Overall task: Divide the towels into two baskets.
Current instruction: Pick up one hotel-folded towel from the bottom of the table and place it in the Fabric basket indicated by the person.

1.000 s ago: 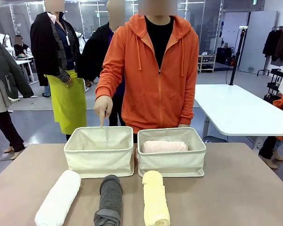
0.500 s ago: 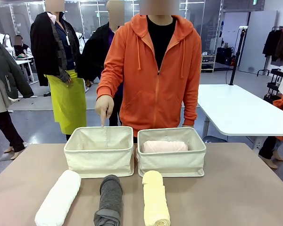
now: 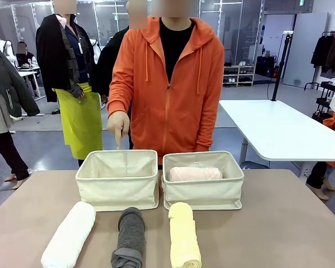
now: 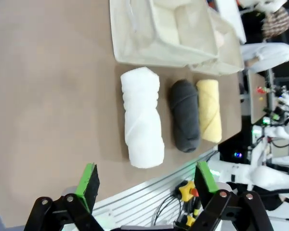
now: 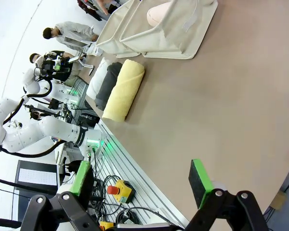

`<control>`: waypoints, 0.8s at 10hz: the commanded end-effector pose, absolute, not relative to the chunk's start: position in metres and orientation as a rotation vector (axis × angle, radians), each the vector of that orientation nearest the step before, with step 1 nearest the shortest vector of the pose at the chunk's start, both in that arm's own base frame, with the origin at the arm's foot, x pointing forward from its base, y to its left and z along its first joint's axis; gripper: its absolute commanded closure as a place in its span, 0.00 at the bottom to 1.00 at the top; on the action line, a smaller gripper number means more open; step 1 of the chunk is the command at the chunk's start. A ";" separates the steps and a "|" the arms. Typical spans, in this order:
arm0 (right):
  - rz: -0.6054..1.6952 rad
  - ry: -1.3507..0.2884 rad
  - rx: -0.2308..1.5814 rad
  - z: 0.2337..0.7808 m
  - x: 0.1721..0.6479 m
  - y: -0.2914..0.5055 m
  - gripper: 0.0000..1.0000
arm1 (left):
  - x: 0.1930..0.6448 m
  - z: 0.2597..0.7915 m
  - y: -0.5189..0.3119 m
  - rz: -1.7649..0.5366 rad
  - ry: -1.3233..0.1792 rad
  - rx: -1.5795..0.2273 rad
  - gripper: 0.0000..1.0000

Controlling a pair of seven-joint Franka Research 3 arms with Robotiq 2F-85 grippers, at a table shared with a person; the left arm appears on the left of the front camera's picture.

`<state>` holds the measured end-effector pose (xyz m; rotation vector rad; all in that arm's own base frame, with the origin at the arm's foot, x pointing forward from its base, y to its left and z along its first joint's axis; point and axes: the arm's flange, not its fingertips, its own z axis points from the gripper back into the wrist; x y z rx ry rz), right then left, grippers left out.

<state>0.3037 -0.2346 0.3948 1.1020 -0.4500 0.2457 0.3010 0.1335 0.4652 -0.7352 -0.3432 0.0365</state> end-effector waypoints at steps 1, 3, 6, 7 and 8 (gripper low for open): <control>0.232 -0.441 1.095 0.397 0.302 -0.235 0.00 | 0.271 0.418 0.073 0.044 -0.287 -0.663 0.00; 0.232 -0.441 1.095 0.397 0.302 -0.235 0.00 | 0.277 0.400 0.038 0.078 -0.196 -0.630 0.00; 0.232 -0.441 1.095 0.397 0.302 -0.235 0.00 | 0.287 0.366 -0.006 0.016 -0.104 -0.597 0.00; 0.232 -0.441 1.095 0.397 0.302 -0.235 0.00 | 0.291 0.355 -0.015 0.004 -0.104 -0.576 0.00; 0.232 -0.441 1.095 0.397 0.302 -0.235 0.00 | 0.291 0.344 -0.024 -0.013 -0.097 -0.563 0.00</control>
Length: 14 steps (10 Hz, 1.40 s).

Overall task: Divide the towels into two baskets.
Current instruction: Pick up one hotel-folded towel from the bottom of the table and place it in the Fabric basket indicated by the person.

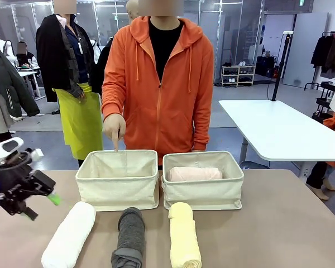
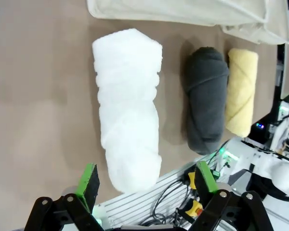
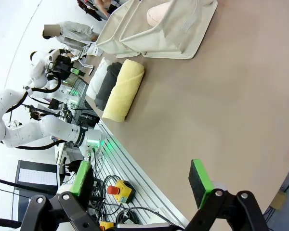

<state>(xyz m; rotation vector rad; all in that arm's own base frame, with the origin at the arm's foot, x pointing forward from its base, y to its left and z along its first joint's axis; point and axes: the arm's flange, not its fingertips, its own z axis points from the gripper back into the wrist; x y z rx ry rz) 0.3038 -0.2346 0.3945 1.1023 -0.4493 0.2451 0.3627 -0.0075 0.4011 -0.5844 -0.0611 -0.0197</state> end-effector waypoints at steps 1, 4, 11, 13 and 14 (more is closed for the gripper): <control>0.232 -0.441 1.095 0.397 0.302 -0.235 0.00 | 0.288 0.338 -0.029 -0.032 -0.085 -0.544 0.00; 0.232 -0.441 1.095 0.397 0.302 -0.235 0.00 | 0.284 0.318 -0.037 -0.054 -0.100 -0.445 0.00; 0.232 -0.441 1.095 0.397 0.302 -0.235 0.00 | 0.279 0.283 -0.047 -0.074 -0.085 -0.422 0.00; 0.232 -0.441 1.095 0.397 0.302 -0.235 0.00 | 0.273 0.271 -0.054 -0.091 -0.056 -0.402 0.00; 0.232 -0.441 1.095 0.397 0.302 -0.235 0.00 | 0.271 0.270 -0.056 -0.097 -0.072 -0.407 0.07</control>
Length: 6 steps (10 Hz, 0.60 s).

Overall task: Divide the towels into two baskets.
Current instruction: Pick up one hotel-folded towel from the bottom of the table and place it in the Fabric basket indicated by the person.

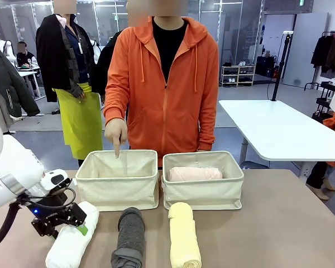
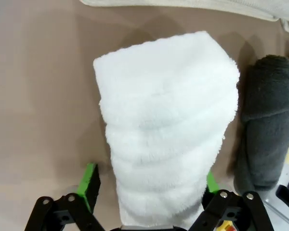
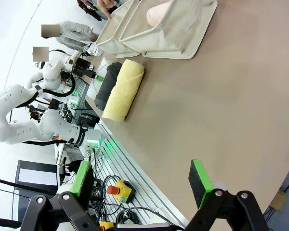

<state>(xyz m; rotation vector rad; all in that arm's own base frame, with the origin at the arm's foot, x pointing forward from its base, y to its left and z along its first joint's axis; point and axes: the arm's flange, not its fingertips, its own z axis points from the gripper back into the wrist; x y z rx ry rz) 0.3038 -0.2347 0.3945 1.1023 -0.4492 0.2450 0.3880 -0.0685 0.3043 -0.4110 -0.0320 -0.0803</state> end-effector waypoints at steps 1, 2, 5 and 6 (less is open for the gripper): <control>0.232 -0.441 1.095 0.397 0.302 -0.235 0.00 | 0.271 0.271 -0.056 -0.097 -0.077 -0.410 0.19; 0.232 -0.441 1.095 0.397 0.302 -0.235 0.00 | 0.270 0.273 -0.056 -0.100 -0.078 -0.410 0.26; 0.232 -0.441 1.095 0.397 0.302 -0.235 0.00 | 0.267 0.274 -0.059 -0.118 -0.056 -0.427 0.57; 0.232 -0.441 1.095 0.397 0.302 -0.235 0.00 | 0.266 0.279 -0.061 -0.126 -0.054 -0.442 0.64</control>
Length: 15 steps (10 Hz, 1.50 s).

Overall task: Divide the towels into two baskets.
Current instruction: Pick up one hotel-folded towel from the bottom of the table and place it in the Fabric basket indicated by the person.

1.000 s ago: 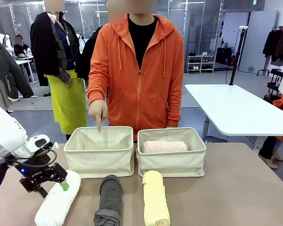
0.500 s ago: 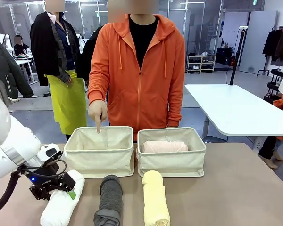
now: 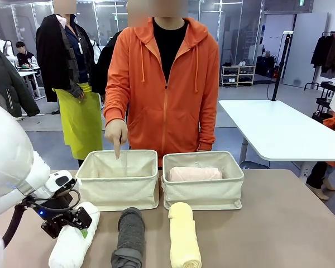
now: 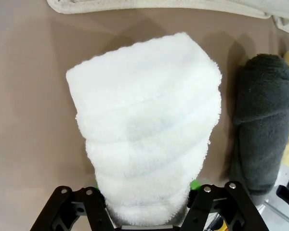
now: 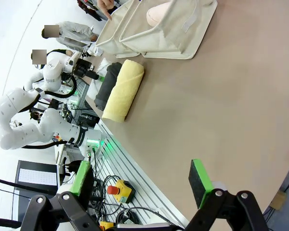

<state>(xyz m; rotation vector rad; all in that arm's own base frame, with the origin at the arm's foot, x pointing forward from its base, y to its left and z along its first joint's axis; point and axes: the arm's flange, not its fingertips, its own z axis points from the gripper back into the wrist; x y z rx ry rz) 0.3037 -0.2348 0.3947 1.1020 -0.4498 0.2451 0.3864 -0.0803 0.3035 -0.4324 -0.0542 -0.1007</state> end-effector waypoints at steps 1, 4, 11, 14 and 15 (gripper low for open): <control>0.232 -0.441 1.095 0.397 0.302 -0.235 0.00 | 0.264 0.291 -0.060 -0.130 -0.062 -0.459 0.65; 0.232 -0.441 1.095 0.397 0.302 -0.235 0.00 | 0.258 0.379 -0.054 -0.304 -0.152 -0.472 0.65; 0.232 -0.441 1.095 0.397 0.302 -0.235 0.00 | 0.237 0.440 -0.049 -0.643 -0.312 -0.504 0.65; 0.232 -0.441 1.095 0.397 0.302 -0.235 0.00 | 0.279 0.488 -0.062 -0.717 -0.224 -0.466 0.65; 0.232 -0.441 1.095 0.397 0.302 -0.235 0.00 | 0.279 0.488 -0.062 -0.717 -0.224 -0.466 0.65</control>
